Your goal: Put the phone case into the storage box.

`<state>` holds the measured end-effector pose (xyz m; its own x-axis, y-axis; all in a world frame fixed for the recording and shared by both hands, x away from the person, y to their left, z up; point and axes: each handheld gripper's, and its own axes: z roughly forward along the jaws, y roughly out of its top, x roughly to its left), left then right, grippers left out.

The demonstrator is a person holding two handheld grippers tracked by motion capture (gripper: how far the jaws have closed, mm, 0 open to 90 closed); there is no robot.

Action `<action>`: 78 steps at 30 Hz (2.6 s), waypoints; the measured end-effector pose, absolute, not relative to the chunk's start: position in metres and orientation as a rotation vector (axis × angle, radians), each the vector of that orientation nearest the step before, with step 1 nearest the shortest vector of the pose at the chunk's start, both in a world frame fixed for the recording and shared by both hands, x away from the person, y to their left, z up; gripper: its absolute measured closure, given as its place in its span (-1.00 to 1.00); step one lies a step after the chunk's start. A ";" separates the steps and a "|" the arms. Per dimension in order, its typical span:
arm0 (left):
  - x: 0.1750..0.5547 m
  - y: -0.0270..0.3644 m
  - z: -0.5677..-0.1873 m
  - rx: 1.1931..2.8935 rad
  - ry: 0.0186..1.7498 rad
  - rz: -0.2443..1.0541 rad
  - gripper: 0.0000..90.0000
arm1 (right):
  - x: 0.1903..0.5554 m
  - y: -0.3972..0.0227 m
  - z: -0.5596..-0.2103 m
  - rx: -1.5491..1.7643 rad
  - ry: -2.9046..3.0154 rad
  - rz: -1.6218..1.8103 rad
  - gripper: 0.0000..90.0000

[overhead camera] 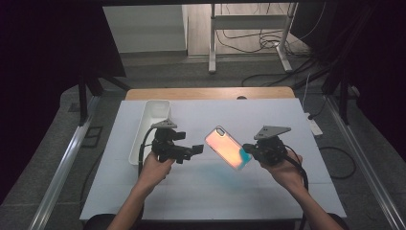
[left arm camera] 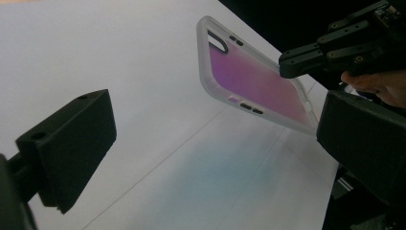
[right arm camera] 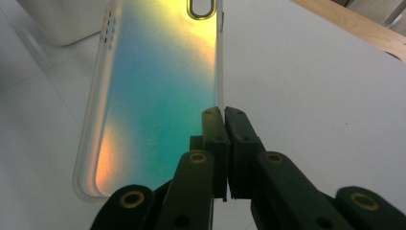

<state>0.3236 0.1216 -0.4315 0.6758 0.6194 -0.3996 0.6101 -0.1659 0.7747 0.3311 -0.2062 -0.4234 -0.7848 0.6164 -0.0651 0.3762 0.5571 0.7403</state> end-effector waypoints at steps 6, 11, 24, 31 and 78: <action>0.324 0.120 -0.434 1.835 0.968 -0.031 -0.99 | 0.329 -0.202 -0.424 0.807 2.474 1.083 0.96; 0.325 0.119 -0.435 1.825 0.969 -0.064 -0.99 | 0.327 -0.198 -0.423 0.796 2.475 1.091 0.96; 0.329 0.114 -0.439 1.820 0.982 -0.159 -0.97 | 0.319 -0.188 -0.421 0.757 2.477 1.128 0.96; 0.332 0.109 -0.442 1.823 0.979 -0.198 -0.97 | 0.314 -0.181 -0.421 0.732 2.478 1.149 0.96; 0.333 0.115 -0.438 1.823 0.924 -0.323 0.90 | 0.312 -0.173 -0.424 0.730 2.558 1.228 0.26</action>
<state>0.3326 0.1147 -0.4385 0.6692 0.4441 -0.5957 0.7187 -0.1831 0.6708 0.3118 -0.1733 -0.4240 -0.8548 0.5185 0.0228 0.3420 0.5297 0.7762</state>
